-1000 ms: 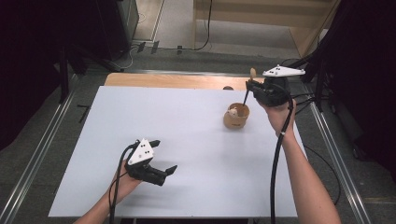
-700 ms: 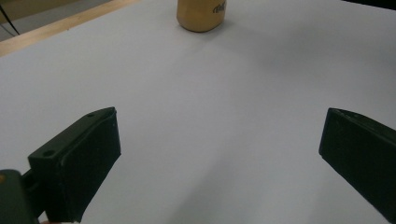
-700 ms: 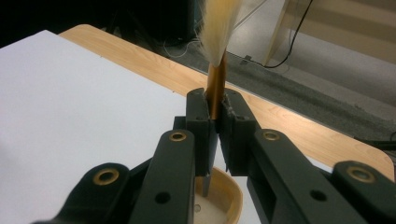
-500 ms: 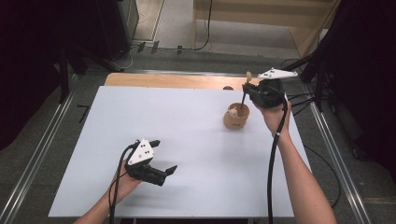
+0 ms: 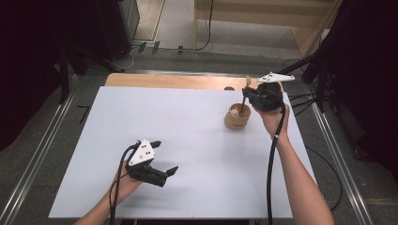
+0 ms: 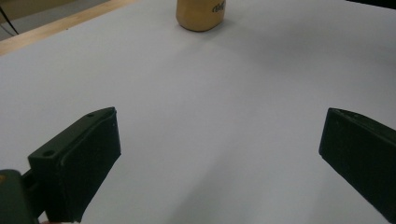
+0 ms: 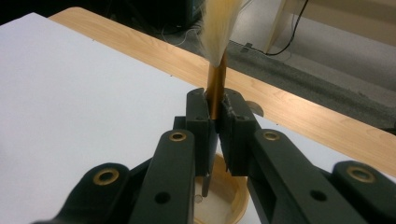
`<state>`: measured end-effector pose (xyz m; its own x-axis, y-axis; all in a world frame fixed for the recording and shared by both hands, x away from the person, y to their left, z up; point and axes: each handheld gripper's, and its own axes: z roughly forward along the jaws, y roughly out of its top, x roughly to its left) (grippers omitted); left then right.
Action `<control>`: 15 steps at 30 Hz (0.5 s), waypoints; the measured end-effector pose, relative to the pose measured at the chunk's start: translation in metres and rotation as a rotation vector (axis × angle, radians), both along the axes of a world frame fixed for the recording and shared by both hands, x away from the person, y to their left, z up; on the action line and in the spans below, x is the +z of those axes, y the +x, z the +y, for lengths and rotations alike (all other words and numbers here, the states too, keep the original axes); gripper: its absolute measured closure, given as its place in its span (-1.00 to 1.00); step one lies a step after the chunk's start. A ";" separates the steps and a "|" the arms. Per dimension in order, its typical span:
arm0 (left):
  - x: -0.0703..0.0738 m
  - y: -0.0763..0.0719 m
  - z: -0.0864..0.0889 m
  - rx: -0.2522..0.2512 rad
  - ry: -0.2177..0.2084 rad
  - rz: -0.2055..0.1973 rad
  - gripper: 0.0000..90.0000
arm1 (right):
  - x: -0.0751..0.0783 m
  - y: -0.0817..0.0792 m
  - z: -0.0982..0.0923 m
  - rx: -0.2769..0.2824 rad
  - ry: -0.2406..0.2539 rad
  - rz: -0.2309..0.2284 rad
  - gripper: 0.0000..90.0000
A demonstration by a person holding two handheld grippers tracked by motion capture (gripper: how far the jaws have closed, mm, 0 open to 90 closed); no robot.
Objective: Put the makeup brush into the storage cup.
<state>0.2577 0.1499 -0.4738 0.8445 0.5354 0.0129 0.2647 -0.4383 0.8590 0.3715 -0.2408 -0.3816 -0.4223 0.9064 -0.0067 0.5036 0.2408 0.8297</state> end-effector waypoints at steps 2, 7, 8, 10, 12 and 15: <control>0.000 0.000 0.000 -0.003 0.000 -0.001 -1.00 | -0.002 0.000 0.000 -0.002 0.001 0.005 0.87; 0.000 0.000 0.000 -0.005 0.004 -0.002 -1.00 | -0.005 0.001 0.001 -0.007 0.002 0.010 0.87; 0.001 0.000 0.000 -0.005 0.003 -0.003 -1.00 | -0.006 0.001 0.001 -0.007 0.000 0.011 0.87; 0.001 0.000 0.000 -0.004 0.005 -0.003 -1.00 | -0.008 0.002 0.001 -0.005 0.000 0.012 0.87; 0.001 0.000 0.000 -0.004 0.003 -0.003 -1.00 | -0.009 0.002 0.001 -0.008 0.002 0.016 0.87; 0.001 0.000 0.000 -0.005 0.003 -0.001 -1.00 | -0.009 0.002 0.001 -0.010 0.012 0.025 0.56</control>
<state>0.2577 0.1501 -0.4728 0.8474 0.5307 0.0157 0.2612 -0.4425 0.8579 0.3734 -0.2403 -0.3908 -0.4128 0.9107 0.0146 0.5269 0.2257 0.8194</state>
